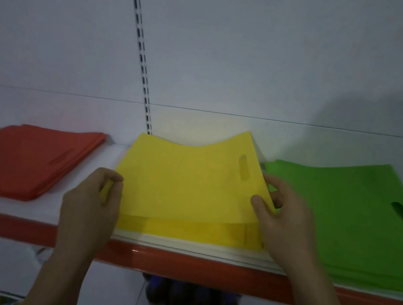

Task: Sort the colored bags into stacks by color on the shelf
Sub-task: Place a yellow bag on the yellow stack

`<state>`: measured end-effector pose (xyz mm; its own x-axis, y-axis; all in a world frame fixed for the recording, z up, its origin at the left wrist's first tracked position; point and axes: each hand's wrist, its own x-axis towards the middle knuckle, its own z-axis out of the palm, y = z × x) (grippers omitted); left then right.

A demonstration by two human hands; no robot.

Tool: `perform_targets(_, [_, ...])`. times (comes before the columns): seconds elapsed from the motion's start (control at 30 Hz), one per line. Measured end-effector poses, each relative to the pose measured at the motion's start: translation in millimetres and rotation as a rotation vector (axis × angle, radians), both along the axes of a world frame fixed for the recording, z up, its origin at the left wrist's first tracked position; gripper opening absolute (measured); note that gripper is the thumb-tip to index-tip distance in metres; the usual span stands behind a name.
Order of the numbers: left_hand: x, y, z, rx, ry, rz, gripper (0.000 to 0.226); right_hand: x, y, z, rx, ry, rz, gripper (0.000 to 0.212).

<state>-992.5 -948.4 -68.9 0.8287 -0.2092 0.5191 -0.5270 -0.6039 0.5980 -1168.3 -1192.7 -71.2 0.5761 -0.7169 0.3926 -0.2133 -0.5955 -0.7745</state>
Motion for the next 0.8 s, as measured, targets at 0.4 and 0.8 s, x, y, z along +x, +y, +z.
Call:
perform_targets(0.4, [51, 31, -14, 0.286, 0.282, -0.274, 0.041, 34, 56, -15, -0.092, 0.381, -0.289, 0.061])
perform_targets(0.8, [66, 55, -7, 0.28, 0.269, -0.381, 0.054, 52, 77, -8, -0.082, 0.441, -0.18, 0.059])
